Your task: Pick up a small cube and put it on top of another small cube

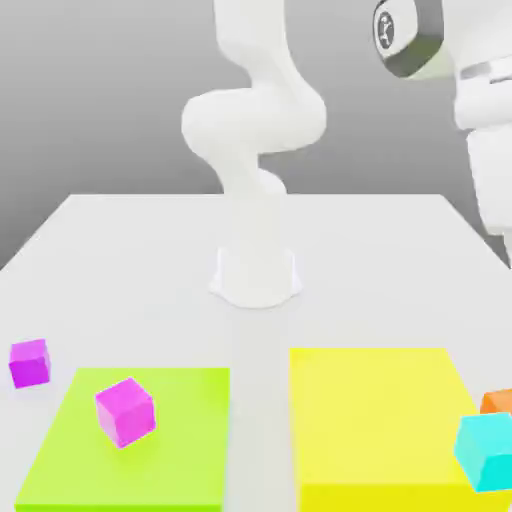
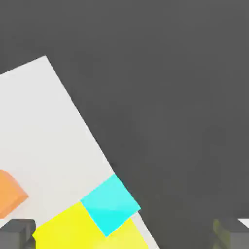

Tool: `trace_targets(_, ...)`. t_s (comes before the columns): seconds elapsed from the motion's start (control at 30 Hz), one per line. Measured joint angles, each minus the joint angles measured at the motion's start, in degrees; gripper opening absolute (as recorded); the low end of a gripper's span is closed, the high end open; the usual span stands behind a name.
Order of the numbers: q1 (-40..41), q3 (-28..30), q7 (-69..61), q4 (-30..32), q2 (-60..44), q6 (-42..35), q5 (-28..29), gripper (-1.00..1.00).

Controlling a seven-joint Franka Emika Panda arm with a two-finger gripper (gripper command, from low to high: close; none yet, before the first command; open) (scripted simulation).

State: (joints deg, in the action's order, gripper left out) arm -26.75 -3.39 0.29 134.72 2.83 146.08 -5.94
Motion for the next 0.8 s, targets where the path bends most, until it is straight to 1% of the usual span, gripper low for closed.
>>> trace_targets(0.13, -3.86, -1.8, -6.16, 0.63, -8.22, 2.93, 2.55, 0.0)
trace_targets(0.27, -6.53, -3.28, -10.5, 1.23, -16.41, 5.77, 7.7, 0.0)
trace_targets(0.33, -7.92, -3.21, -11.24, 1.09, -20.51, 7.86, 10.18, 0.0)
trace_targets(0.43, -9.04, -2.21, -10.57, 0.07, -26.75, 12.5, 12.14, 0.0)
trace_targets(0.47, -9.34, -1.85, -10.32, -0.28, -28.61, 13.97, 12.52, -1.0)
trace_targets(0.67, -9.52, -1.64, -10.14, -0.45, -29.53, 14.58, 12.77, -1.0)
trace_targets(0.8, -8.8, -2.67, -11.14, 0.63, -24.02, 10.17, 11.49, -1.0)
